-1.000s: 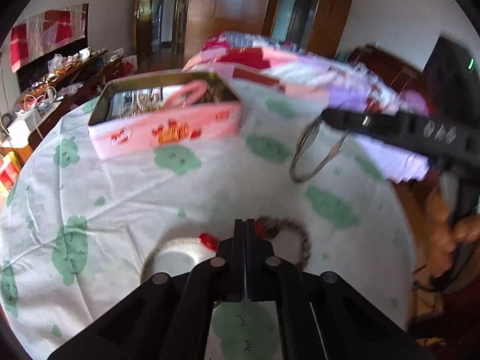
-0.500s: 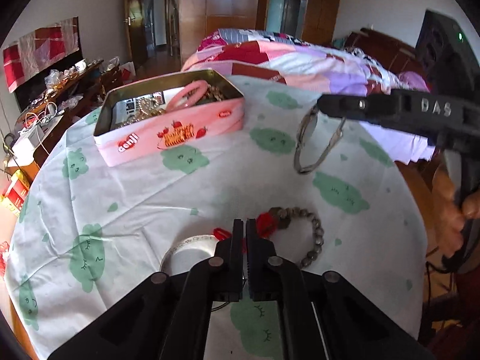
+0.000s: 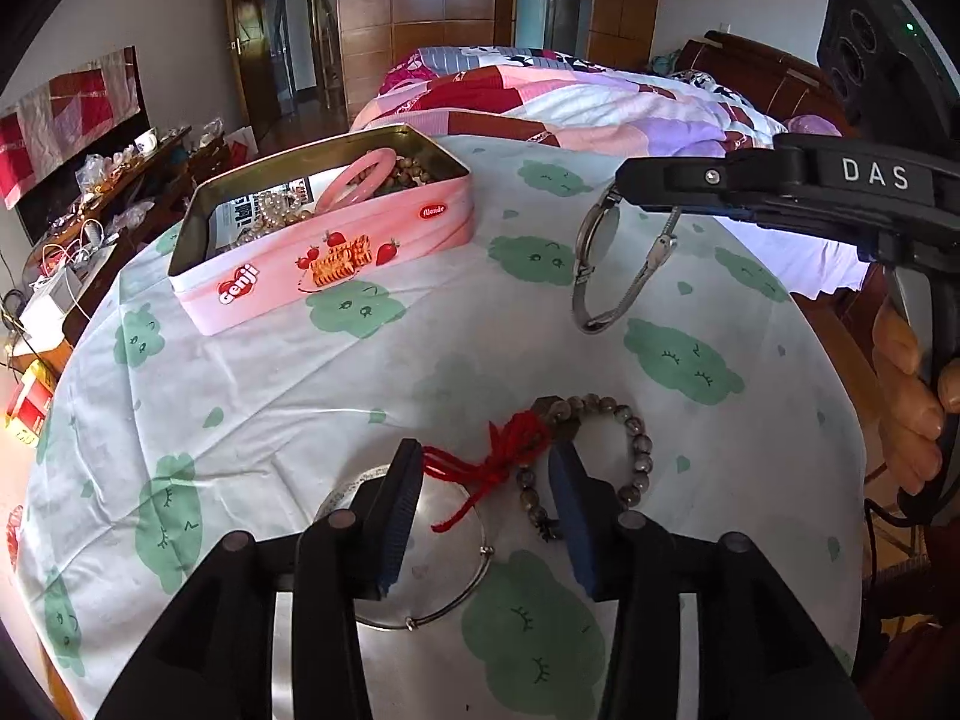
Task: Organize jewelry
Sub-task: 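Grasp the red knotted string with the left tool and lift it, then carry the watch and red string over the pink tin with both tools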
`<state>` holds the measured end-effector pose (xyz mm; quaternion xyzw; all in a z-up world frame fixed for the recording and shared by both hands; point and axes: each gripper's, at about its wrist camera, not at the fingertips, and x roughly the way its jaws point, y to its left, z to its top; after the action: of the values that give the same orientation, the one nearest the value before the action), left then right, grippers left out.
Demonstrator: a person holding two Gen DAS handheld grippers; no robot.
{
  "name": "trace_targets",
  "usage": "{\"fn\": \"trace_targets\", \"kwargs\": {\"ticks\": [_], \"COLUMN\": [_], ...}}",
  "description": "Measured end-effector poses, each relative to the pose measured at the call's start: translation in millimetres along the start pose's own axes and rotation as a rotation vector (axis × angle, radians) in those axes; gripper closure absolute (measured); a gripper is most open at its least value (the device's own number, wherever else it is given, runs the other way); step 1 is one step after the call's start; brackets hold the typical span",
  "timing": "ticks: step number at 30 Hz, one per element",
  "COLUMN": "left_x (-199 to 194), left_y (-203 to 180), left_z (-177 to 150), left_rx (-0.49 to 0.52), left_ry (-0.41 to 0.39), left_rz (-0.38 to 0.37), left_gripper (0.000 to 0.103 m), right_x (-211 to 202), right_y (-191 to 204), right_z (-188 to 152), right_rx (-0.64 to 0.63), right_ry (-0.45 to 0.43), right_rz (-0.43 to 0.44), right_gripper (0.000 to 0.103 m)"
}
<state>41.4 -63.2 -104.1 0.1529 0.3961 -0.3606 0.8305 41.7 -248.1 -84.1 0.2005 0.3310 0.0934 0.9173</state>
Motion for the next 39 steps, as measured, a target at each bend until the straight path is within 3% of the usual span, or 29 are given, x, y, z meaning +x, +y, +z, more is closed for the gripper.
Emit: {"fn": "trace_targets", "kwargs": {"ticks": [3,7,11,16,27,39], "left_x": [6.1,9.0,6.1,-12.3,-36.7,-42.5], "left_y": [1.3,2.6,1.2,15.6,39.7,79.0], "left_z": [-0.2,-0.2,-0.4,8.4,36.6,62.4], "left_rx": [0.000,-0.004,0.006,-0.086,-0.177,-0.241], "left_ry": [0.023,0.033,0.023,-0.057,-0.177,-0.259], "left_rz": [-0.005,-0.036,-0.037,-0.104,-0.069,-0.016], "left_gripper": [0.061,0.097,0.099,0.099,0.099,0.099], "right_x": [0.6,1.7,2.2,2.3,-3.6,5.0], "right_y": [1.7,3.0,2.6,1.3,8.2,23.0], "right_z": [-0.4,-0.7,-0.9,-0.7,9.4,48.0], "right_rx": [-0.002,-0.004,0.002,0.009,0.000,-0.034], "right_ry": [0.002,0.006,0.007,0.005,-0.026,-0.080], "right_rz": [0.002,0.003,0.001,-0.006,0.004,0.013], "right_gripper": [0.085,0.085,0.085,0.085,0.085,0.085]}}
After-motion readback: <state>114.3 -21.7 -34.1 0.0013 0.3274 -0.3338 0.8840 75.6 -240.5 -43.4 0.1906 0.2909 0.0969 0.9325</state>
